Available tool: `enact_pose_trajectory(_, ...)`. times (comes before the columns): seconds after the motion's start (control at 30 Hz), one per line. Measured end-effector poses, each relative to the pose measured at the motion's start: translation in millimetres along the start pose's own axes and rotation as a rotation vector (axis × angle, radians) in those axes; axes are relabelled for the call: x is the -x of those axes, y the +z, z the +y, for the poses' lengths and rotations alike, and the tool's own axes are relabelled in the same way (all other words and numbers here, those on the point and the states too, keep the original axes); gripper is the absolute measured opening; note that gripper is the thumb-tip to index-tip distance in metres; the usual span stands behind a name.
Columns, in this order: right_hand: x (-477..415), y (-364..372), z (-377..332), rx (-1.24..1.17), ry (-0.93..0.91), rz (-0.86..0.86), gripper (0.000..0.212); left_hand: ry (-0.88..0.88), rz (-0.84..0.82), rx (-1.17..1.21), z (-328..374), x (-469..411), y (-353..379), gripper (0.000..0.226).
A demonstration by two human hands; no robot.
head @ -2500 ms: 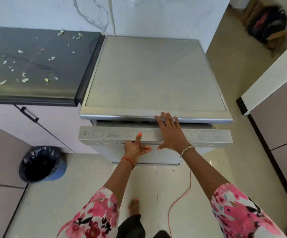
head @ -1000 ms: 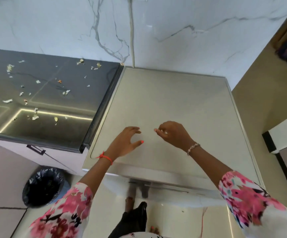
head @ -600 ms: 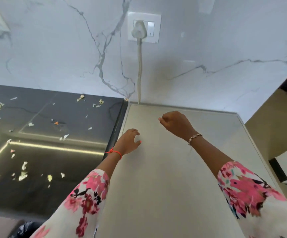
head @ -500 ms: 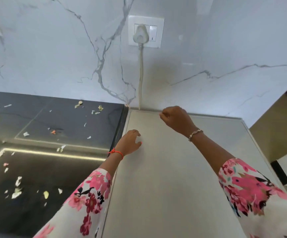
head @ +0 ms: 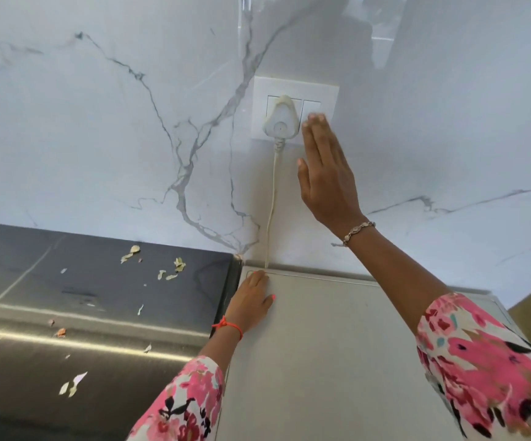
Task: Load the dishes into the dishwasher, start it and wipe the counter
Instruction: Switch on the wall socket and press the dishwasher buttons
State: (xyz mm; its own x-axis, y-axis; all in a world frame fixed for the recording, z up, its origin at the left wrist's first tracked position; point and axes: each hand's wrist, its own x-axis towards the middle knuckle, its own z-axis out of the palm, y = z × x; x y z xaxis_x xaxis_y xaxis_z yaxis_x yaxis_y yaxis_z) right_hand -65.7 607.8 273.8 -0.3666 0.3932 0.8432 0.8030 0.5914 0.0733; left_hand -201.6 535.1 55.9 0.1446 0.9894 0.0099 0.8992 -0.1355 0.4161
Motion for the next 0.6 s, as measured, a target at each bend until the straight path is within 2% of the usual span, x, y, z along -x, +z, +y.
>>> enact_pose_trajectory(0.1,-13.5,9.9,4.5,0.103,-0.010,-0.006,0.050,-0.004,0.069,-0.090,-3.7,0.4,16.6,0.079)
enact_pose_trajectory(0.2,-18.7,21.6,12.3,0.197,0.000,-0.035,0.053,-0.008,0.098,-0.101,-5.4,-0.2,22.2,0.087)
enact_pose_trajectory(0.33,-15.5,37.1,19.5,0.272,-0.006,-0.050,0.058,-0.010,0.092,-0.115,-5.5,-0.8,22.1,0.085)
enact_pose_trajectory(0.43,-14.7,42.8,17.4,0.301,0.012,-0.034,0.062,-0.016,0.083,-0.116,-6.1,-0.5,22.1,0.067)
enact_pose_trajectory(0.6,-14.5,40.6,10.0,0.296,0.057,-0.052,0.062,-0.015,0.090,-0.107,-3.7,0.6,19.6,0.059)
